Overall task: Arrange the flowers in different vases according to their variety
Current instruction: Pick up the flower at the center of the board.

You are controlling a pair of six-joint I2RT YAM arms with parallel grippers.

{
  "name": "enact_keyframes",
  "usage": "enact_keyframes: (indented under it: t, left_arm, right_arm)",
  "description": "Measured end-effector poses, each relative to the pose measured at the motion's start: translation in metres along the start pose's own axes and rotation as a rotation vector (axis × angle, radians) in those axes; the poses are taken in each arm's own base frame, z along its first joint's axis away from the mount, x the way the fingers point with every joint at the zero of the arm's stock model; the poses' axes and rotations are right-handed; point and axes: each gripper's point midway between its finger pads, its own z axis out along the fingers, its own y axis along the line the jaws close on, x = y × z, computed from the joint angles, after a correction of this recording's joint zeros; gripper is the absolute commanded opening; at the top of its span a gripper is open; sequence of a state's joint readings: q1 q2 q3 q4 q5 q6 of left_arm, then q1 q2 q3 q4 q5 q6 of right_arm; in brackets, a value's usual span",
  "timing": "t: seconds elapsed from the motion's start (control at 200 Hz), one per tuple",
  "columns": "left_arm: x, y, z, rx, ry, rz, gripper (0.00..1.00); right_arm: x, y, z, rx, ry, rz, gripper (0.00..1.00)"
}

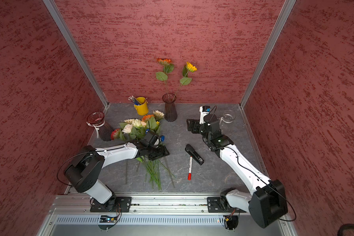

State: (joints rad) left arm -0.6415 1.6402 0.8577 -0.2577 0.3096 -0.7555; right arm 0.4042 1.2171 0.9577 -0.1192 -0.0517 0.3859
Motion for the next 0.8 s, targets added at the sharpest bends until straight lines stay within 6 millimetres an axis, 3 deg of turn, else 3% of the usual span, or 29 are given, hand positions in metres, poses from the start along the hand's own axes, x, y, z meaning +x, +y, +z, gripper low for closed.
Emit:
enact_keyframes:
  t: [0.276, 0.366, 0.476, 0.802]
  left_arm:
    - [-0.012, -0.005, 0.019, 0.011, -0.007, -0.014, 0.31]
    - [-0.014, -0.005, 0.023, 0.012, -0.006, -0.008, 0.11]
    - [-0.017, -0.006, 0.023, 0.011, -0.009, -0.007, 0.00]
    - [-0.033, -0.022, 0.004, -0.014, -0.051, 0.046, 0.00]
  right_arm:
    - [0.000, 0.000, 0.000, 0.001, 0.000, -0.001, 0.80]
    - [0.000, 0.000, 0.000, 0.001, 0.000, -0.001, 0.80]
    - [0.001, -0.001, 0.000, 0.003, 0.002, -0.006, 0.80]
    - [-0.001, -0.001, -0.009, 0.001, -0.012, -0.012, 0.80]
